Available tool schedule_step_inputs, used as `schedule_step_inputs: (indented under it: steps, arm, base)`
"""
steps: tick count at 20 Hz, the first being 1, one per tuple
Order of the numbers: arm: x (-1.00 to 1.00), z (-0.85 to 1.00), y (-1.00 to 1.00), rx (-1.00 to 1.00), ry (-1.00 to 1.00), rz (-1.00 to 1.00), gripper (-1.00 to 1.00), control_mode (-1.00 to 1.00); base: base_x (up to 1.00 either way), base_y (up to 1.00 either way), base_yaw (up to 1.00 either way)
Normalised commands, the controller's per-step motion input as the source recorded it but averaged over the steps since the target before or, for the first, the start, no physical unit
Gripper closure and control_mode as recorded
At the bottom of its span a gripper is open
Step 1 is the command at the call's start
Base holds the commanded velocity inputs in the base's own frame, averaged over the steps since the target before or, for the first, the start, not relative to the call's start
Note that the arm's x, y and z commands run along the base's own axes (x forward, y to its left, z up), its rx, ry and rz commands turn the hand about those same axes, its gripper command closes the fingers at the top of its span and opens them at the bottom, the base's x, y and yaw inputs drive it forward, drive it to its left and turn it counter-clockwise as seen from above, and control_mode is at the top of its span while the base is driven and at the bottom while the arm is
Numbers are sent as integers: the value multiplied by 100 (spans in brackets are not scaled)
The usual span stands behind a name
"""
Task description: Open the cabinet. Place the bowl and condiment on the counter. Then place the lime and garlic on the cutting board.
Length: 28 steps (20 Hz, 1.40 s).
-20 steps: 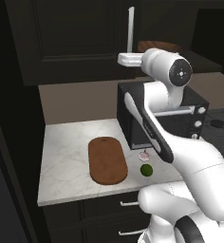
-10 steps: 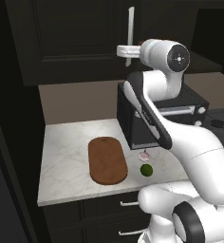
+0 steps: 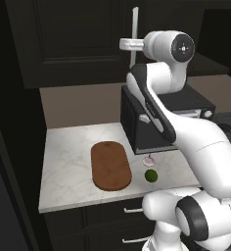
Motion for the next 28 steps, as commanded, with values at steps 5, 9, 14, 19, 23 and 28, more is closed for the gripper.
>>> schedule_step_inputs:
  steps: [5,9,14,19,23,28]
  arm:
    - [17,11,0,-1,0,0,-100,-100]
    - [18,6,0,-2,0,0,-100,-100]
    - [18,0,12,-2,0,0,-100,-100]
    - [21,0,20,0,0,0,-100,-100]
    - [15,0,4,0,0,0,-100,-100]
    - [6,0,-7,-5,1,-1,-100,-100]
  base:
    - [0,0,0]
    - [0,0,0]
    - [0,0,0]
    - [0,0,0]
    - [0,0,0]
    - [0,0,0]
